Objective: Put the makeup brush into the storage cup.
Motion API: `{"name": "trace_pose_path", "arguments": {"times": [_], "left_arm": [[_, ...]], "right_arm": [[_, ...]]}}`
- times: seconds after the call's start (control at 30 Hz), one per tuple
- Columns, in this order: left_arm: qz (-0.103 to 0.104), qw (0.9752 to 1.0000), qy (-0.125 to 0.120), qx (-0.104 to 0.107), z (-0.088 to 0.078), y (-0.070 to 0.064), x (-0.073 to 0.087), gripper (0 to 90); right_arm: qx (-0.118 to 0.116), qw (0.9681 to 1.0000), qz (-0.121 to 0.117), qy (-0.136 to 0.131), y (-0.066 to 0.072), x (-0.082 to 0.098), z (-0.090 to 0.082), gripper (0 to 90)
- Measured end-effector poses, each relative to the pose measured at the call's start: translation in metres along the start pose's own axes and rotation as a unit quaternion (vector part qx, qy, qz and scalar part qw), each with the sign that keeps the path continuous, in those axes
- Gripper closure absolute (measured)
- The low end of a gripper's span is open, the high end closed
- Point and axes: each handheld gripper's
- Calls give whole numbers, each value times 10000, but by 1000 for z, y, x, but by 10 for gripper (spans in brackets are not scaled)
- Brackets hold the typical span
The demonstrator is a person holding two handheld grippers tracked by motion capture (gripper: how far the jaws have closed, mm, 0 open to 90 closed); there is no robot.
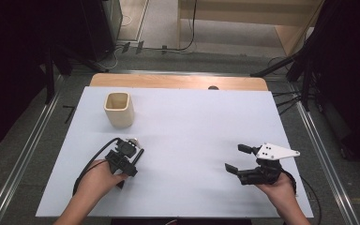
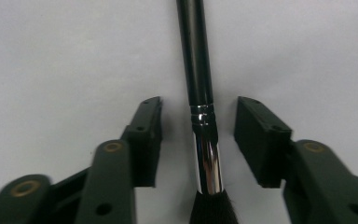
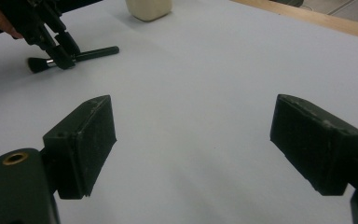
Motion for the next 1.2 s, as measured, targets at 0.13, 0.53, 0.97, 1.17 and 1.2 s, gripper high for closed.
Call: {"name": "trace_pose_path", "arguments": {"times": [0.13, 0.53, 0.97, 1.17, 1.2], "left_arm": [[-35, 10000, 37, 34, 0, -1, 0, 666], [-112, 9998, 34, 181, -2, 5, 0, 789], [-54, 9980, -365, 512, -16, 9, 1, 792], [-24, 9957, -725, 577, -28, 11, 4, 792], [-6, 9946, -865, 579, -31, 12, 4, 792]], "right_arm": [[10, 10000, 5, 7, 0, 0, 0, 150], [-10, 10000, -19, 28, 1, 0, 1, 150], [-29, 10000, -16, 36, 1, 0, 1, 150], [6, 10000, 37, -12, 1, 0, 2, 150], [11, 10000, 69, -3, 2, 0, 2, 149]]}}
Point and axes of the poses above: each handheld gripper's, and its own axes: z roughly forward along the jaws, x roughly out of its underside, y roughly to its left, and after that the axes turned 8 degrees about x, right-handed
